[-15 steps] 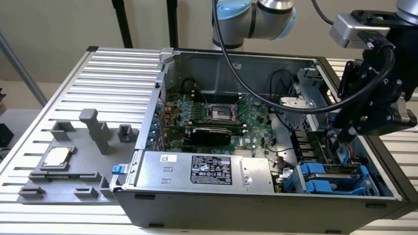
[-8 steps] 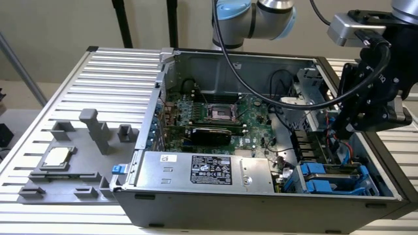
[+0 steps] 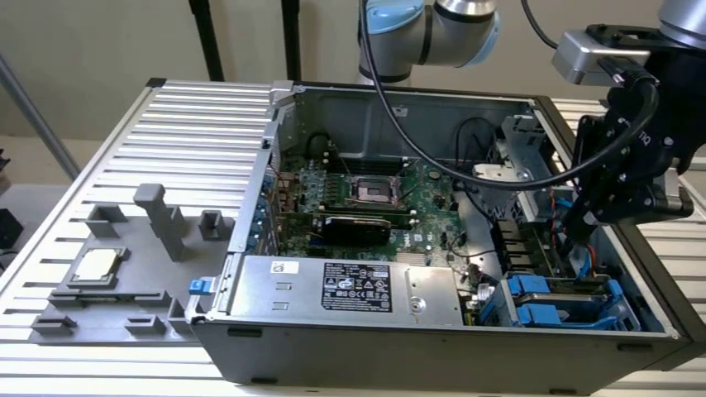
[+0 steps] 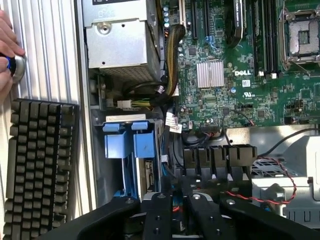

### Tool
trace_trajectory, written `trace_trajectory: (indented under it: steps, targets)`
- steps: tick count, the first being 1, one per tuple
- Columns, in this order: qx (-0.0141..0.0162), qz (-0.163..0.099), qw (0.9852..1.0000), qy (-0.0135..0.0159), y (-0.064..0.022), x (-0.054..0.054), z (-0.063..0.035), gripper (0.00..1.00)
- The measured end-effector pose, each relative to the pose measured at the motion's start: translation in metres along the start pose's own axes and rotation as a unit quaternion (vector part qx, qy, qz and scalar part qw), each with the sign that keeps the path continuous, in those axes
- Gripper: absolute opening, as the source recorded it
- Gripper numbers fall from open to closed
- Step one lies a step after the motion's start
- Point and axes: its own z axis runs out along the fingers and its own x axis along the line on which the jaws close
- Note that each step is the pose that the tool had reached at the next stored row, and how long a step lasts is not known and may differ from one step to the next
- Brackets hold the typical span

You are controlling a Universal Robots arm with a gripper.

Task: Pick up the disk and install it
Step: 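Insert the second disk wire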

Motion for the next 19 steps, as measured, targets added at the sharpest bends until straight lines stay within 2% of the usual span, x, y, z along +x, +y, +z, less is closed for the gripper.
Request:
trace_trajectory:
  steps: [5, 11, 17, 18, 19]
  targets:
    - [-0.0013, 0.0, 1.0, 0.0035, -0.0026, 0.004, 0.0016, 0.17]
    - [-0.0021, 0.0, 1.0, 0.0043, -0.0039, 0.014, 0.0038, 0.17]
    - [-0.0023, 0.001, 1.0, 0.0042, -0.0043, 0.017, 0.0058, 0.18]
    - [-0.0023, 0.001, 1.0, 0.0043, -0.0043, 0.017, 0.0062, 0.25]
    - [-0.0022, 0.001, 1.0, 0.0044, -0.0043, 0.017, 0.0063, 0.25]
